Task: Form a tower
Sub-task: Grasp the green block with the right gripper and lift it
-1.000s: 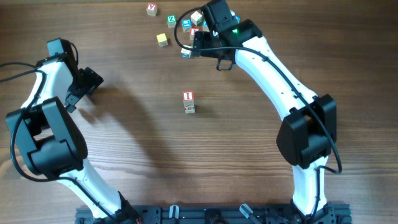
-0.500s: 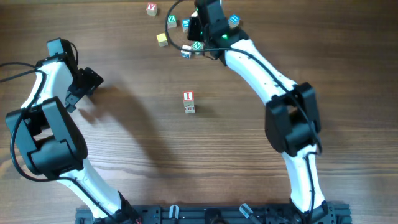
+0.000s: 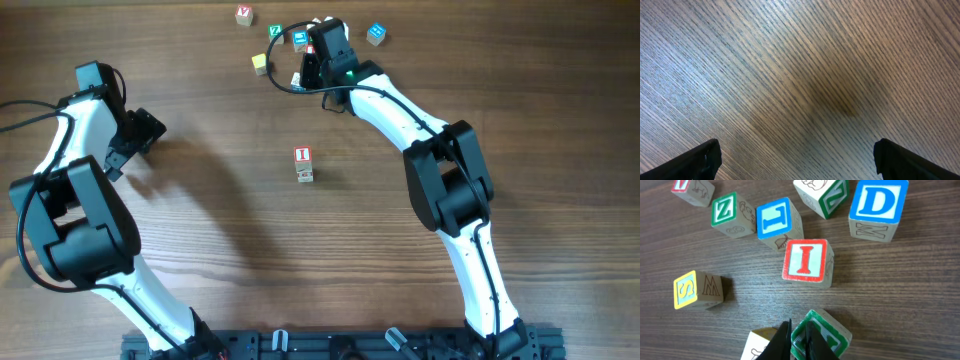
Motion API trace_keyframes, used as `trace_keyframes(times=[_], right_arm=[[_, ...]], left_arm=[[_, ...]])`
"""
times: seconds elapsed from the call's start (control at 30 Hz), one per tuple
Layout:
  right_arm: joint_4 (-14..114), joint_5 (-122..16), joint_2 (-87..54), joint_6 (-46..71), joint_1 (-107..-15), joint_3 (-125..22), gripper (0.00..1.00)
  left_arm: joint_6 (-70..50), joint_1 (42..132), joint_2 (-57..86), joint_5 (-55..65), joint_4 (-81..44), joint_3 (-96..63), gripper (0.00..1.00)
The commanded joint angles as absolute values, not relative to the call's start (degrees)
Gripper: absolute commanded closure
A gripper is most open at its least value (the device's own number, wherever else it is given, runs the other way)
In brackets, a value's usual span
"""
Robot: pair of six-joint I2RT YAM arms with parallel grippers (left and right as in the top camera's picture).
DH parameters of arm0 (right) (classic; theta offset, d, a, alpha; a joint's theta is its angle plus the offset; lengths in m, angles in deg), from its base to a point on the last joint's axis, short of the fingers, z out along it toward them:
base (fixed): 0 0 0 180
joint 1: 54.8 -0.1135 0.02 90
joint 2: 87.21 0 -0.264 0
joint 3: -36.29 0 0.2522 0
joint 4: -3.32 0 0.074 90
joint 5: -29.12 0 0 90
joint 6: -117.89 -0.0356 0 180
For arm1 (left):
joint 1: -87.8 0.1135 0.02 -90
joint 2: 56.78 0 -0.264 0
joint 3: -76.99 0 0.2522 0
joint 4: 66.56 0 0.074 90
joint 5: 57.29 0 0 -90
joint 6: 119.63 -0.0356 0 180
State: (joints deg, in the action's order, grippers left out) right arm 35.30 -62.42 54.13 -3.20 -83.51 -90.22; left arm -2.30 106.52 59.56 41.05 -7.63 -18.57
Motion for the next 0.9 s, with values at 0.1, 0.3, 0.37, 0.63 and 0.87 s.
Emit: trace_keyframes(times=[0.1,0.3,0.37,0.63,0.87], right_arm=[[43.7,-61.9,54.5,-3.5,-82.1,-90.2,0.9],[55.5,-61.9,47.9,5.9,-81.0,-90.3,0.85],[57.1,-61.9,44.0,8.4,-81.0,-90.3,0.8],[58.1,-64.5,44.2,2.1,-81.0,-90.2,0.5],[57.2,-65.0,52.5,-2.3,-81.0,-90.2,0.41]], left_arm=[[-2.2,106.7,59.6,41.6,-7.6,-18.3,0.0],[-2.2,106.7,59.6,41.6,-7.6,-18.3,0.0],[-2.2,106.7,59.6,41.6,-7.6,-18.3,0.0],[-2.2,106.7,59.6,41.6,-7.6,-18.3,0.0],[-2.2,106.7,59.6,41.6,-7.6,-18.3,0.0]])
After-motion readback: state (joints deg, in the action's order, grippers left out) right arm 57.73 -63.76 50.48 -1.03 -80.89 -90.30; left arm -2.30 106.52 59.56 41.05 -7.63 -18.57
